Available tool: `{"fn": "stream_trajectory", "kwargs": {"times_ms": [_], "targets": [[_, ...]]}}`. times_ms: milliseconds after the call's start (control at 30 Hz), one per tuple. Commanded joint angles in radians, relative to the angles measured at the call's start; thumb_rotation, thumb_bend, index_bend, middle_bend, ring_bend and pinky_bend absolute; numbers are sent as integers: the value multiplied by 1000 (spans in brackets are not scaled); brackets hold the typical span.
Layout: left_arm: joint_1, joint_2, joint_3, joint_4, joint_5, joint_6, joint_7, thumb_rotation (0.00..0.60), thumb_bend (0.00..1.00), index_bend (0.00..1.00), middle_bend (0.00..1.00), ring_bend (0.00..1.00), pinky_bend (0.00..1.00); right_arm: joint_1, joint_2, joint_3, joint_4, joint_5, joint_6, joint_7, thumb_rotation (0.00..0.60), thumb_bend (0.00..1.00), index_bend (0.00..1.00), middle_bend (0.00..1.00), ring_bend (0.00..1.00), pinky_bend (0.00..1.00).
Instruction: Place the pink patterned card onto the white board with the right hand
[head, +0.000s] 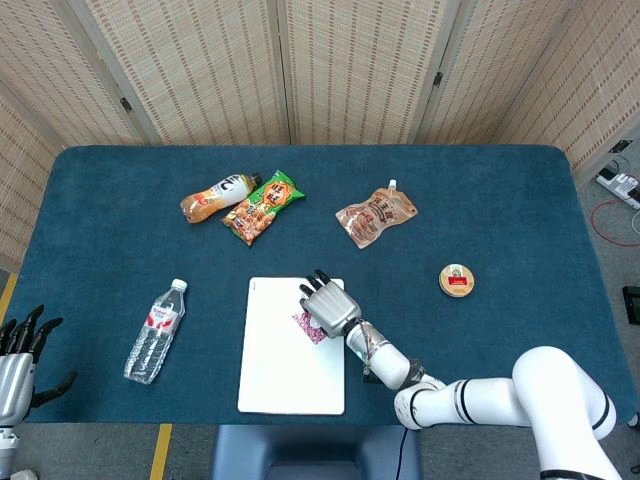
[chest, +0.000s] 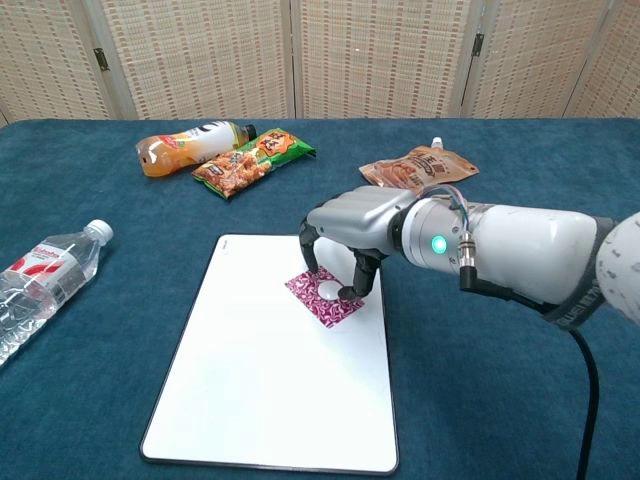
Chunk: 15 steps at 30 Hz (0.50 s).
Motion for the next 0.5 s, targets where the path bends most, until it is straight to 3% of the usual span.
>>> {"fn": "stream_trajectory", "kwargs": {"times_ms": [33,233,500], "targets": [[0,0,-1,1,-1,1,-1,600,291,190,57,136,0,1,1,0,-1,-2,0,3,600,361,314,157,61,0],[0,1,-3,3,-1,1,-5,600,291,190,57,136,0,-28,55,-1,-56,-30,45,30,600,362,245,147,67,0],[-6,-6,-10,12,3,3,-17,600,291,190,57,136,0,-191,260,-60,-238,-158,267,102,600,361,203,117,53,0]]}}
